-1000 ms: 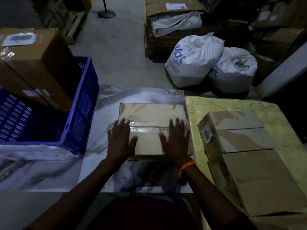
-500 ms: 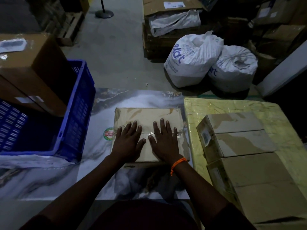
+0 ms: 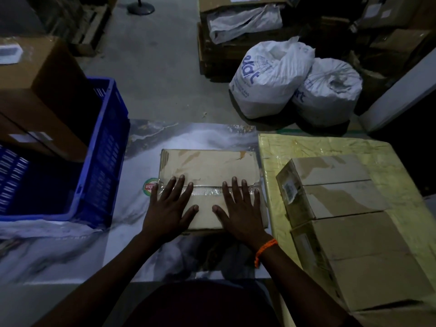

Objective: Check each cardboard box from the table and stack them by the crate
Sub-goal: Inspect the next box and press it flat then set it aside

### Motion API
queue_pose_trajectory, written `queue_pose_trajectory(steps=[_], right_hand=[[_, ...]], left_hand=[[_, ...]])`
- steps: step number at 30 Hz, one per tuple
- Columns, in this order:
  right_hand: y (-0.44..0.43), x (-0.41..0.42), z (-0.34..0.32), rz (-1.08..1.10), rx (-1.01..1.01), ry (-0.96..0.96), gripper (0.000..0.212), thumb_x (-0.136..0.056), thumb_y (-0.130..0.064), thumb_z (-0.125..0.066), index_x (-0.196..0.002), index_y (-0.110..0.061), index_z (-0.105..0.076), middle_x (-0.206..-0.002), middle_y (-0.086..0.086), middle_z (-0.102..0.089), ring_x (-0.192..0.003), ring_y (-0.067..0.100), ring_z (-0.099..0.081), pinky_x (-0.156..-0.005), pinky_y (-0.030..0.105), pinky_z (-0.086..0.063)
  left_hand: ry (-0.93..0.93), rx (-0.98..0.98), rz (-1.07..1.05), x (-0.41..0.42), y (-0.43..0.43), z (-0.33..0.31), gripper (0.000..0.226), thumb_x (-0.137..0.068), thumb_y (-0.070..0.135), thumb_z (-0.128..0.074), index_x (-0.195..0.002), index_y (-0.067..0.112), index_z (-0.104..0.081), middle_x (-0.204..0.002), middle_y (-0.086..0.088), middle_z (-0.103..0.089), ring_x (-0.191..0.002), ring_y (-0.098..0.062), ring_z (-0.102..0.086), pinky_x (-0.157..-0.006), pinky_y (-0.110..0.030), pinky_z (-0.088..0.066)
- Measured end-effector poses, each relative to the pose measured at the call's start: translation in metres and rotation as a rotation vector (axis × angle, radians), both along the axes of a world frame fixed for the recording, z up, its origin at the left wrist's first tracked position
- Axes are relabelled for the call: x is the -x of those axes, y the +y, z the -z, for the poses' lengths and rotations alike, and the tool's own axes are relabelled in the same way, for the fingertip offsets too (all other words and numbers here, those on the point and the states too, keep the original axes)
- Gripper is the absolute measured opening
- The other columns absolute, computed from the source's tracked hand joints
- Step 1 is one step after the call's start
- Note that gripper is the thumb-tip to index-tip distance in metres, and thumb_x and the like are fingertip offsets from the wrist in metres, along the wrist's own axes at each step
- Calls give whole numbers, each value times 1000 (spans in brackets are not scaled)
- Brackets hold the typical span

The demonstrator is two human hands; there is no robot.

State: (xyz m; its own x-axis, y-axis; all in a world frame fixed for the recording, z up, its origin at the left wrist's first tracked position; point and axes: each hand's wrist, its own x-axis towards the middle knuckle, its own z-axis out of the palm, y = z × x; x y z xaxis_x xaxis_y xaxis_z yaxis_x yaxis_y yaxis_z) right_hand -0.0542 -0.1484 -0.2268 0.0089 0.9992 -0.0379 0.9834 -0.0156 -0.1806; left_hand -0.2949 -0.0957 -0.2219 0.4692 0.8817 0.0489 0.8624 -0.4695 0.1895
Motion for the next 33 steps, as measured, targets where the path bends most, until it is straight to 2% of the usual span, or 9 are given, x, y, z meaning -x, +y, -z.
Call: queue_pose_trajectory(steps=[4,6,9,14,18,21,27,31,33], right_hand=[[-7,1,-15,220,-56,104,95,-92,-82,-26,-165,-24,-7,-172,11,7,-159,29,8,-124,55,8],[-3,-5,-27,464,-12,259,105,-89,-81,-44,-165,-16,-9,-171,16,-2,-158,32,-4,-124,54,-5],[11,-31,-41,644,79,578,99,-84,-63,-72,-158,-11,-32,-157,19,-43,-143,36,-43,-113,44,-39],[36,-59,-68,614,98,624,82,-75,-50,-87,-139,-10,-56,-134,12,-66,-124,32,-62,-99,38,-51],[62,-73,-91,500,62,576,99,-49,-72,-80,-129,-15,-60,-124,7,-70,-114,30,-66,-94,47,-55],[78,-63,-128,356,38,425,87,-64,-54,-89,-137,-20,-56,-131,6,-67,-119,31,-63,-96,43,-52],[105,-2,-176,49,-83,238,96,-75,-33,-88,-156,-14,-40,-152,12,-51,-137,32,-48,-109,35,-36],[102,30,-190,-182,-121,144,97,-77,-29,-86,-159,-17,-35,-159,8,-43,-145,28,-41,-116,38,-31],[99,39,-192,-299,-102,68,97,-79,-30,-85,-160,-20,-32,-163,4,-38,-148,26,-37,-118,39,-29]], left_hand=[[-66,16,-56,-2,-3,-5,71,-98,66,-31,-154,24,-42,-165,-4,-30,-154,-31,-23,-115,-66,-26],[-81,16,-68,-3,-2,-8,71,-98,65,-35,-152,21,-45,-164,-5,-33,-153,-32,-24,-113,-62,-31],[-130,21,-88,-7,0,-7,71,-97,64,-39,-151,18,-47,-162,-5,-36,-153,-31,-26,-111,-62,-35],[-246,27,-112,-33,1,-4,73,-95,61,-45,-154,19,-42,-165,-5,-31,-155,-29,-19,-113,-70,-26],[-393,46,-166,-46,0,-7,78,-94,63,-42,-161,24,-27,-171,-2,-12,-158,-24,-2,-120,-66,-9],[-445,84,-198,-44,2,-6,83,-95,68,-36,-163,29,-10,-171,0,5,-157,-21,10,-119,-63,-4],[-511,247,-304,-24,-1,3,90,-89,84,-16,-161,36,8,-168,6,23,-153,-11,22,-121,-63,6],[-482,159,-376,-2,-7,-10,117,-79,93,-32,-162,23,11,-170,-6,14,-156,-20,12,-122,-64,-4],[-593,67,-368,11,-4,-30,122,-80,85,-49,-163,15,6,-171,-6,12,-157,-21,9,-123,-64,-7]])
